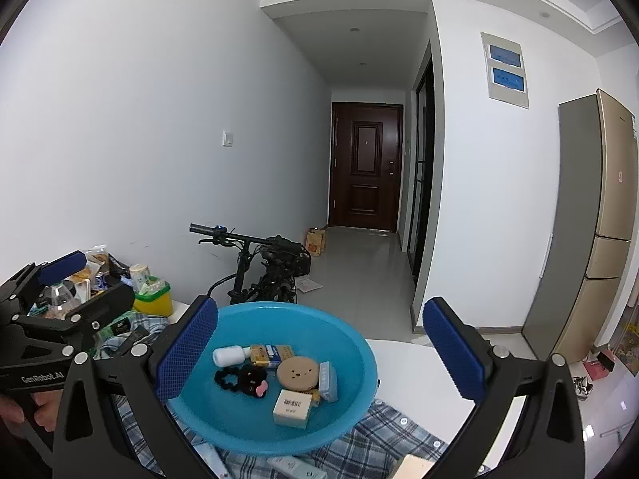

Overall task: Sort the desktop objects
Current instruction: 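Raise both tools up and back away from the turquoise basin, then move both tools down toward the items spread on the plaid cloth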

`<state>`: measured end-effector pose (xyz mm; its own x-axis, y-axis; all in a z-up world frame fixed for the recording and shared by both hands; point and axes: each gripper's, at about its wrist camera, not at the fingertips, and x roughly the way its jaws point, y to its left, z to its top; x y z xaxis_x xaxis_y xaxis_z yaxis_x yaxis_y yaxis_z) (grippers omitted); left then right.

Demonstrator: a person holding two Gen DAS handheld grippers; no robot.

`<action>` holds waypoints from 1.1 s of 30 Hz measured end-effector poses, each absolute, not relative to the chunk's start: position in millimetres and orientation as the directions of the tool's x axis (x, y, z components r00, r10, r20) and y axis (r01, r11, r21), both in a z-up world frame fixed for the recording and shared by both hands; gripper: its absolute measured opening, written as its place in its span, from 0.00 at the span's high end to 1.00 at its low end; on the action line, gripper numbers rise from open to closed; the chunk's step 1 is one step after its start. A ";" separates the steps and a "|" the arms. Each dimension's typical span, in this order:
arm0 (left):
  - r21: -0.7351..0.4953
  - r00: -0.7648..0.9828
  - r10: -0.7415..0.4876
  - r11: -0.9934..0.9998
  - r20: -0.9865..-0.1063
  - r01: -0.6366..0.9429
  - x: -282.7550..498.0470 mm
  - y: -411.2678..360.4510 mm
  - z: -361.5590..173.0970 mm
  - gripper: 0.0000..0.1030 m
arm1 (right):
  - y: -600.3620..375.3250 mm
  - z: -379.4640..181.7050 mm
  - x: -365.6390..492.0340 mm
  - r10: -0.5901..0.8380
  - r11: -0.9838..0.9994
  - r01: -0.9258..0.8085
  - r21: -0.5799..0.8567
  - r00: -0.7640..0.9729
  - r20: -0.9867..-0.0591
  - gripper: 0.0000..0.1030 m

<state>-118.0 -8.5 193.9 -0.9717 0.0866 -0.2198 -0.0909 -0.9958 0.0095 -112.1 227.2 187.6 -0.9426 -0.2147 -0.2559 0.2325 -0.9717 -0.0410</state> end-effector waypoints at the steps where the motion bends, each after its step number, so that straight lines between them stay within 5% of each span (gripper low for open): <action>1: 0.014 -0.972 0.086 -0.996 -0.220 -0.091 -114.1 -7.4 193.6 0.00 | 228.0 187.3 -107.3 -0.217 -0.972 0.234 -0.037 -0.943 -0.253 0.01; 12: 0.011 -0.964 0.111 -0.993 -0.242 -0.118 -64.7 0.8 184.6 0.00 | 238.0 178.5 -64.3 -0.239 -0.968 0.252 -0.014 -0.932 -0.272 0.01; 33: -0.004 -0.892 0.116 -0.992 -0.437 -0.127 -27.6 2.2 118.0 0.00 | 249.6 113.3 -28.5 -0.267 -0.961 0.273 0.051 -0.859 -0.436 0.01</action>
